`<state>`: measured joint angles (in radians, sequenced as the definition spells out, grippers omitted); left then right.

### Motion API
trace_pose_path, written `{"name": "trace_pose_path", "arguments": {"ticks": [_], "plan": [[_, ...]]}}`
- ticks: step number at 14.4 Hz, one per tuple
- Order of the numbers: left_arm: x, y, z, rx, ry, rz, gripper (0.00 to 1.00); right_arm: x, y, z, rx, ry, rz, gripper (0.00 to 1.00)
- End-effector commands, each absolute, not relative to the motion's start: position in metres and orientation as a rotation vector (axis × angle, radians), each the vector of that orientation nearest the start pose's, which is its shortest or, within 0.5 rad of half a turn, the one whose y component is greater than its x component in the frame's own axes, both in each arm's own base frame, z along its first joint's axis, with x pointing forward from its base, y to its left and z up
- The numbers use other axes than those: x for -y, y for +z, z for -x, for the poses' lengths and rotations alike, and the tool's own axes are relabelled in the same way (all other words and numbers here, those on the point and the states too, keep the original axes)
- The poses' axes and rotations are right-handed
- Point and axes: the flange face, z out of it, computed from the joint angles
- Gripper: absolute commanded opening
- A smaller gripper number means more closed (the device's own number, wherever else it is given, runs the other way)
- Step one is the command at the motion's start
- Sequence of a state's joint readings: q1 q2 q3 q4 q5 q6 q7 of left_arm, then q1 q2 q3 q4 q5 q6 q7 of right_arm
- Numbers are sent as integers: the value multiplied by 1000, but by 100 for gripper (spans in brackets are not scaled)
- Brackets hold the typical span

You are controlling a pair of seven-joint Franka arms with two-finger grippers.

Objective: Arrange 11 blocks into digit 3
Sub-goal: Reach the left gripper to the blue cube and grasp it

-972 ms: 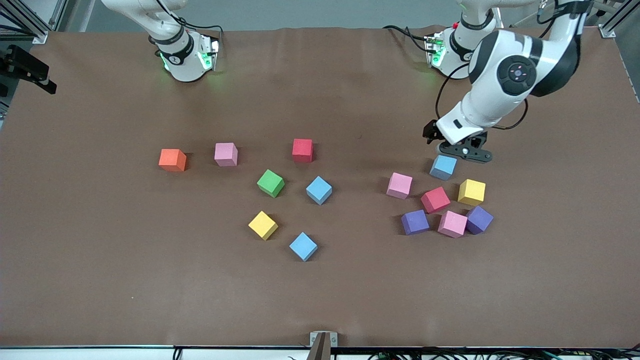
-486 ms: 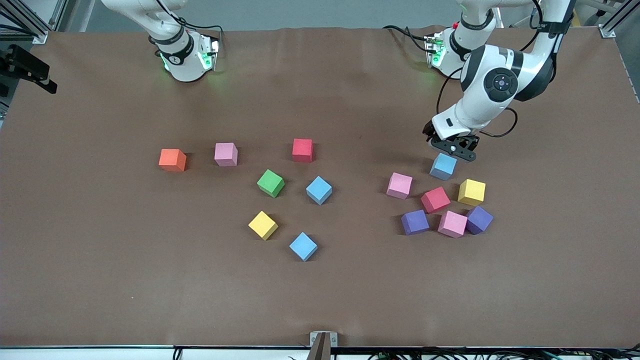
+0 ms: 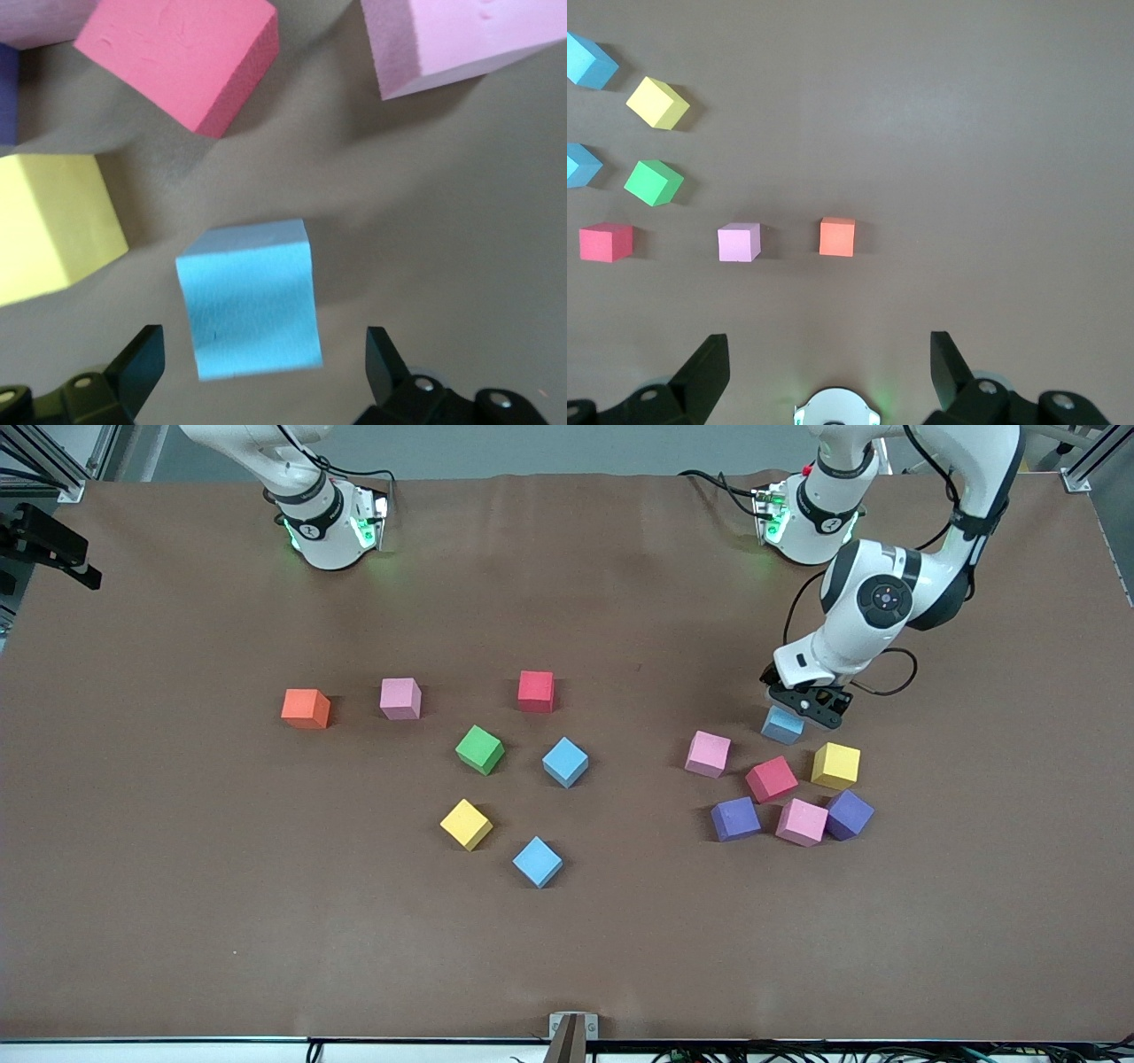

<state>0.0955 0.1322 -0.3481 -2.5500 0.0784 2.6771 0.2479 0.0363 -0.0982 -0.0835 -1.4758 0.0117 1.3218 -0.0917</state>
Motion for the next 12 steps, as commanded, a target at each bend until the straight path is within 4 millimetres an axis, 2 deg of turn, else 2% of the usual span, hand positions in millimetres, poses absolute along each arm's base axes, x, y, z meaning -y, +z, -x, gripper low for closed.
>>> {"name": "trace_pose_path", "arguments": {"ticks": [1, 2, 3, 5, 7, 8, 9, 12], "plan": [[118, 199, -444, -925, -61, 3034, 100, 26, 699, -489, 66, 112, 3124, 100], [118, 193, -444, -922, -64, 3043, 99, 25, 699, -489, 69, 114, 3124, 100], [119, 190, -444, -915, -67, 3049, 90, 25, 697, -490, 69, 121, 3123, 100], [118, 192, -446, -903, -74, 3052, 60, 26, 698, -491, 62, 114, 3122, 100], [121, 196, -448, -842, -81, 3067, 44, 26, 697, -492, 67, 117, 3122, 100], [125, 198, -448, -788, -82, 3082, 41, 29, 697, -493, 53, 109, 3123, 100], [134, 201, -448, -733, -92, 3097, 41, 30, 687, -501, 50, 135, 3121, 100], [195, 209, -430, -539, -56, 3135, 41, 34, 655, -525, 47, 226, 3126, 100]]}}
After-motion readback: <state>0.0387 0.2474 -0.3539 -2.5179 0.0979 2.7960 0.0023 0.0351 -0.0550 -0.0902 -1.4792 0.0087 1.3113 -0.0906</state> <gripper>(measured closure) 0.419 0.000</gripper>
